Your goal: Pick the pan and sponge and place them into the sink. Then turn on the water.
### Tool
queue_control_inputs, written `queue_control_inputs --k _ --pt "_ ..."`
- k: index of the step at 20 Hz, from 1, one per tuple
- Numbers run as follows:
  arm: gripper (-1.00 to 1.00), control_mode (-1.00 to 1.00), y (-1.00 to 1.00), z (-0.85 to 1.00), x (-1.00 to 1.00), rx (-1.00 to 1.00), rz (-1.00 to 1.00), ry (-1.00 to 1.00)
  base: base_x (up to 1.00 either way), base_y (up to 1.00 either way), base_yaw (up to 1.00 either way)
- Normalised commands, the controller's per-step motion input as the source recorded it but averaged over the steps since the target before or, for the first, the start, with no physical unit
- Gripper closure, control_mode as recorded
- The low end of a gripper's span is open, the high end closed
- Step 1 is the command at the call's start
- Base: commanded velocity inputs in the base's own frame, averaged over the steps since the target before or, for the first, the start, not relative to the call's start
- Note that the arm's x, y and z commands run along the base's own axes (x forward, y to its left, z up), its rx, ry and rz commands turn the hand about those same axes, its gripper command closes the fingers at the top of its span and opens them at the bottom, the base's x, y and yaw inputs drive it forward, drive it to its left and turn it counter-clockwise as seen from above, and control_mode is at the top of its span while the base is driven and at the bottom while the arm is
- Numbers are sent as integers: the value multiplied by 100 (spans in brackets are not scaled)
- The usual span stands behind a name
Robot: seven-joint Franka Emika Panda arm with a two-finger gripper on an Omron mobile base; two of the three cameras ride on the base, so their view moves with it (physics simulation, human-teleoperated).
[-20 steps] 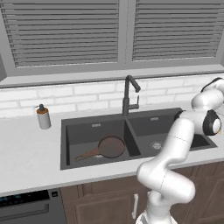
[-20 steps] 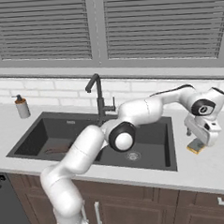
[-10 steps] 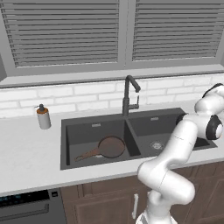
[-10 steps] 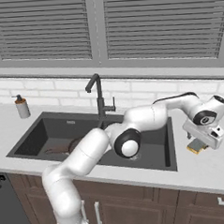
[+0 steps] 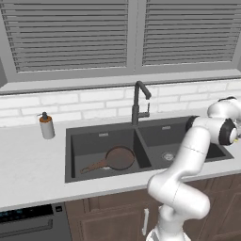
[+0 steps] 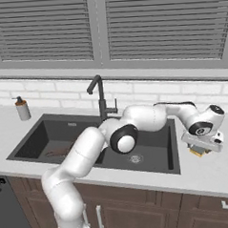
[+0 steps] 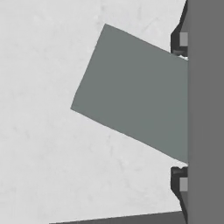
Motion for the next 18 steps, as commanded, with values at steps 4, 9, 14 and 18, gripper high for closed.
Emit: queue_control_inputs --k 4,9,14,18 --pt "-100 -100 47 -35 0 -25 31 -6 0 0 0" --pt "-100 -100 19 -66 0 -16 17 5 0 0 0" --pt "100 -100 16 -73 0 -9 5 17 0 0 0" --pt "100 -100 8 -50 -7 0 7 21 0 0 0"
